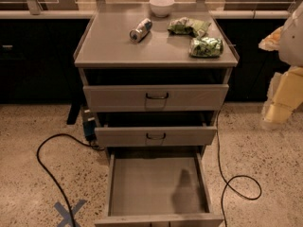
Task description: Place green can into bottom drawer
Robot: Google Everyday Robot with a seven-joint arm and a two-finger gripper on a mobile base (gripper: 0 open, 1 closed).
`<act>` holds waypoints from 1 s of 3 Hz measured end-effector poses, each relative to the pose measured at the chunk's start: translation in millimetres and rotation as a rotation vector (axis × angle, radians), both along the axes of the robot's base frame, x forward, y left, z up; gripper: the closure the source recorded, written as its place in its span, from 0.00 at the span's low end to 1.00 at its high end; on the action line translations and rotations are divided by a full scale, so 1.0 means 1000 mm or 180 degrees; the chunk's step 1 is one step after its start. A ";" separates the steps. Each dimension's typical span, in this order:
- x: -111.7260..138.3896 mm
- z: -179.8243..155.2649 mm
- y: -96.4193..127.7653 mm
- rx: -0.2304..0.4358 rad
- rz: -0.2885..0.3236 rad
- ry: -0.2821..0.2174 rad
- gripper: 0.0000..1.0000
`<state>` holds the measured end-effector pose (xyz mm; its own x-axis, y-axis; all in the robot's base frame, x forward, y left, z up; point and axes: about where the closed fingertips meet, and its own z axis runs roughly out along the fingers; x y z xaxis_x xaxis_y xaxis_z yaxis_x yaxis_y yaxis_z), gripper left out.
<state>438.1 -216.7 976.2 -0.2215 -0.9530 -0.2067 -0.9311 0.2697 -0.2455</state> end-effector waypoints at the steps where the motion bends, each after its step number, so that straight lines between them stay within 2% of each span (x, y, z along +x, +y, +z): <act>1: 0.000 0.000 0.000 0.0000 0.0000 0.0000 0.00; 2: 0.007 0.004 0.000 -0.0039 0.0009 -0.0094 0.00; 3: 0.047 0.007 -0.008 -0.0153 -0.0008 -0.0266 0.00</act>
Offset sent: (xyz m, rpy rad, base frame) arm 0.0169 -0.0017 0.0043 -0.0292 -0.0455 0.0081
